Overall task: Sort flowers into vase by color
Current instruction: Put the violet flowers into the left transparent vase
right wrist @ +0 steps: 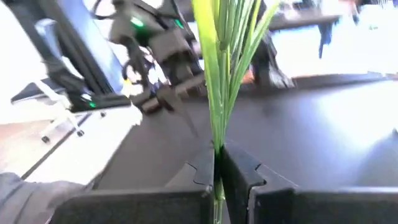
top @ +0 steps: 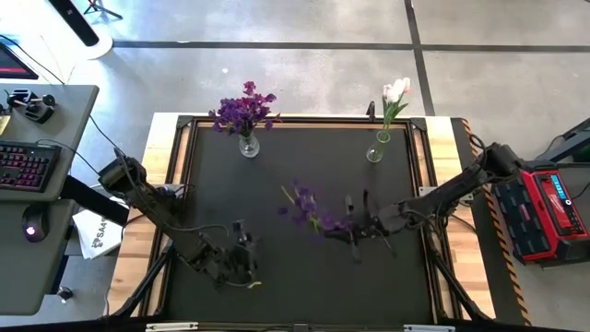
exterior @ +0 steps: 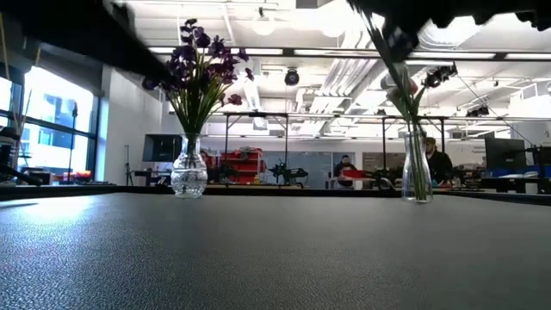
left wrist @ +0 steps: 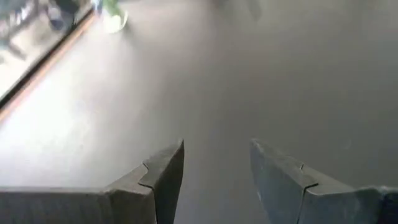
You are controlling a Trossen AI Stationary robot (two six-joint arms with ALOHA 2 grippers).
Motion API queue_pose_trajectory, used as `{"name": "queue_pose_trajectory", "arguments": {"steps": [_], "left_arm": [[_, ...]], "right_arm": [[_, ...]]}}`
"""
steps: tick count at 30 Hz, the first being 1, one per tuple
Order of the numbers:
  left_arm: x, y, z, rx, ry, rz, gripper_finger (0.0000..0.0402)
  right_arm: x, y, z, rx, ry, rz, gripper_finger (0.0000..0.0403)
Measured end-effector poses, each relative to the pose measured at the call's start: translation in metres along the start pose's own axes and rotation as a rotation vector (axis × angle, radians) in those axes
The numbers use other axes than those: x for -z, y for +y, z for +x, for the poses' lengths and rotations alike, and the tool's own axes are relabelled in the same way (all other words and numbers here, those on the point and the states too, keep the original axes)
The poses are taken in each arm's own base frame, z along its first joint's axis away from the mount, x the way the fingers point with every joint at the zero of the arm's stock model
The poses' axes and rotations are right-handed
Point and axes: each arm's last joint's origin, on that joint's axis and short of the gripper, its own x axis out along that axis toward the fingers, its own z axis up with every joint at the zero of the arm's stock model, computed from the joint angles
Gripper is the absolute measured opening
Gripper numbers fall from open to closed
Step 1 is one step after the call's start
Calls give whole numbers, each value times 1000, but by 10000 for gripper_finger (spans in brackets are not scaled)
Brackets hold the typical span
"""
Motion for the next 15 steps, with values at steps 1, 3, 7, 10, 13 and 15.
{"name": "queue_pose_trajectory", "arguments": {"steps": [1,3,7,10,13,15], "left_arm": [[-3,-3,-1,11,-29,11,170],[-10,-7,-2,57,-77,26,170],[-22,-12,0,111,-158,113,170],[-31,-7,6,94,-197,144,170],[-40,3,20,113,-207,161,170],[-47,10,31,212,-210,175,170]], "right_arm": [[-2,2,2,-28,-33,-31,1],[-2,4,6,-88,-90,-86,1],[3,7,17,-221,-163,-159,1],[10,9,23,-266,-193,-174,1],[18,9,29,-267,-211,-188,1],[22,9,32,-264,-214,-194,1]]}}
